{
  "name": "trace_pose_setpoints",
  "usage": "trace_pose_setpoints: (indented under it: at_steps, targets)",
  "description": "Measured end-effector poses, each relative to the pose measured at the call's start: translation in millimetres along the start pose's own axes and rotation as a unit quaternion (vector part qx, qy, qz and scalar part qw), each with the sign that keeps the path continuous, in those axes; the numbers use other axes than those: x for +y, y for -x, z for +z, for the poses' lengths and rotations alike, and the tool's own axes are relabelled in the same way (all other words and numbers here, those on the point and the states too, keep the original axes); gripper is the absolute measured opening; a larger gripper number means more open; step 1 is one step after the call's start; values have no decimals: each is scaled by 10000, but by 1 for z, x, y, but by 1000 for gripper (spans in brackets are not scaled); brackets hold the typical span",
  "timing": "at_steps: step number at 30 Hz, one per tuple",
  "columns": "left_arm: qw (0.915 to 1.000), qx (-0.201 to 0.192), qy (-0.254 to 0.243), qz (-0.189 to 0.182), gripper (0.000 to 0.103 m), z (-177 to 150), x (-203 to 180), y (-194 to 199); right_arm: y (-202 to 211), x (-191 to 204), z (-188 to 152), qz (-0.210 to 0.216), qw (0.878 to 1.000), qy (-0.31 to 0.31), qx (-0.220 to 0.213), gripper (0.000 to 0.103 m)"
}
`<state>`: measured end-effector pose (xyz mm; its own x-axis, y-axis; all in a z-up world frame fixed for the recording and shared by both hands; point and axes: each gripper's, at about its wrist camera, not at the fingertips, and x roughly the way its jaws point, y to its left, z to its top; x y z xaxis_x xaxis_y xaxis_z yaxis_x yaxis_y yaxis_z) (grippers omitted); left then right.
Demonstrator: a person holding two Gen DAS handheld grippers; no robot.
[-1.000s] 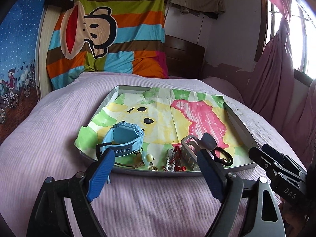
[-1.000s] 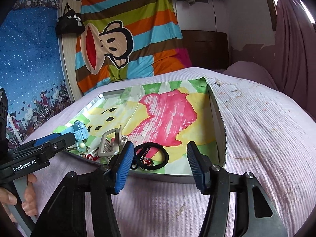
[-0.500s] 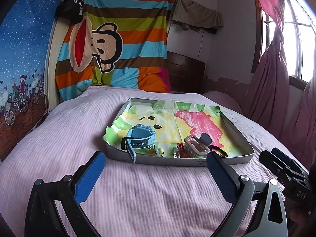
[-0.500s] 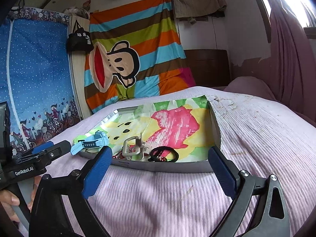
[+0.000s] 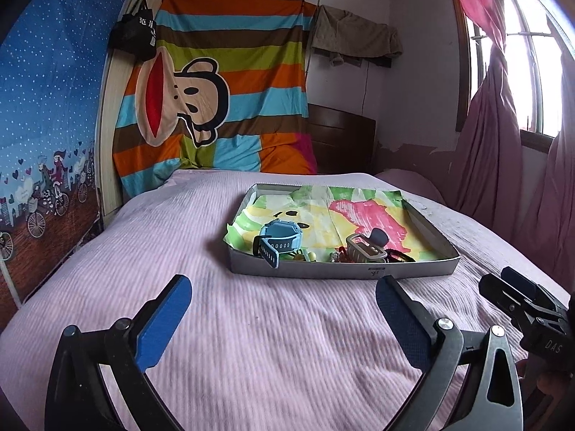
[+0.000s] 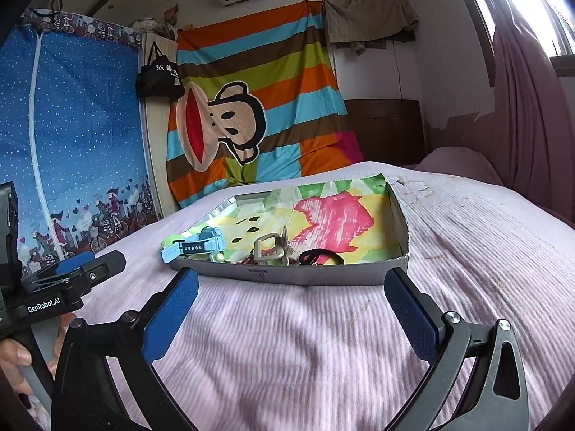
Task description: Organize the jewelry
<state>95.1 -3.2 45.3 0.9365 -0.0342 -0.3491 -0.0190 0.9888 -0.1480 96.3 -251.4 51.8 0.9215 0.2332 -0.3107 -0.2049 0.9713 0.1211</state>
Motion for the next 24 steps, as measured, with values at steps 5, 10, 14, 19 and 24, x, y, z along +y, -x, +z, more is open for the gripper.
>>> trace_pose_setpoints:
  at_steps: [5,10,14,19,24]
  targets:
    - [9999,-68,-90,18,103,-7,1,17,13,0,-10,1,9999,-110,41,102]
    - [9998,-34,-199,64,103,-19,1,27,23,6,-17,2,10000,-32,67,102]
    - [9999,27,-142,74,103,-25,4,32,29,8,-25,-2,9999,-37,120,102]
    - [9999,16,-146,83,103,-31,6,37,30,8,-35,-6,9998,-100,193,102]
    - [9994,23,-337,124,103,-35,-1,39,30,9,-37,-50,9998,-63,157,102]
